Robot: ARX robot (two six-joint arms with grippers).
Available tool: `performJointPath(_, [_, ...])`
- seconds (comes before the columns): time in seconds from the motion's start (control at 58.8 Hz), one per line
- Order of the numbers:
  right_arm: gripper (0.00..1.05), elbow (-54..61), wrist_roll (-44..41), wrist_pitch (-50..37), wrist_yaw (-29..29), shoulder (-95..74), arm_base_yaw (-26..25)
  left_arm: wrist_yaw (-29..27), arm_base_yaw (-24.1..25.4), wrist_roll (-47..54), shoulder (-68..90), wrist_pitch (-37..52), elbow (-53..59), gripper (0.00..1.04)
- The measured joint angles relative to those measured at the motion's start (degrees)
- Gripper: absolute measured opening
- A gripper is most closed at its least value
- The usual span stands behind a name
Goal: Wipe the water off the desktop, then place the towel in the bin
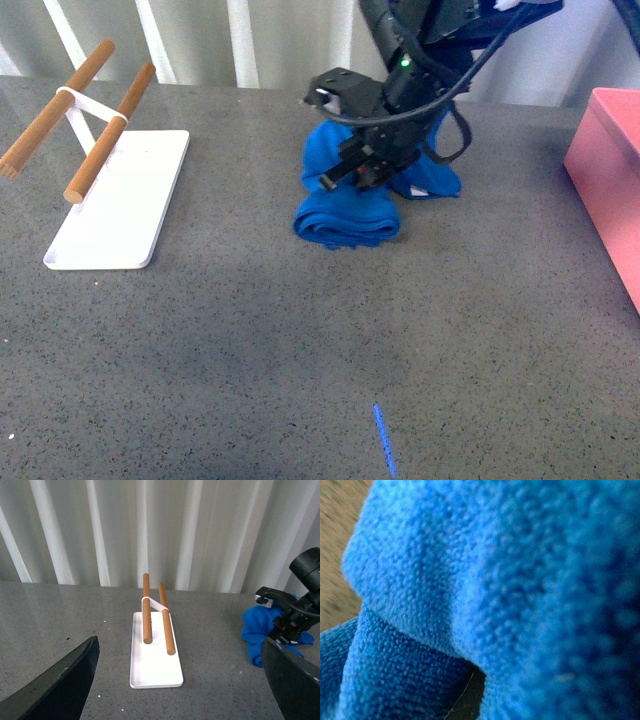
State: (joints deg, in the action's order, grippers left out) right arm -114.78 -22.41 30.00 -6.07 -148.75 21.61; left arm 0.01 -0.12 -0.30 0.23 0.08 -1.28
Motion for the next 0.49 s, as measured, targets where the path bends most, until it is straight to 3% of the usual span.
performJointPath(0.204, [0.04, 11.1, 2.8, -5.7, -2.1, 7.1, 4.8, 0.0, 0.0, 0.0, 0.0, 0.0, 0.0, 0.98])
performJointPath(0.493, [0.04, 24.3, 4.9, -10.8, 1.6, 25.5, 2.3, 0.0, 0.0, 0.0, 0.0, 0.0, 0.0, 0.98])
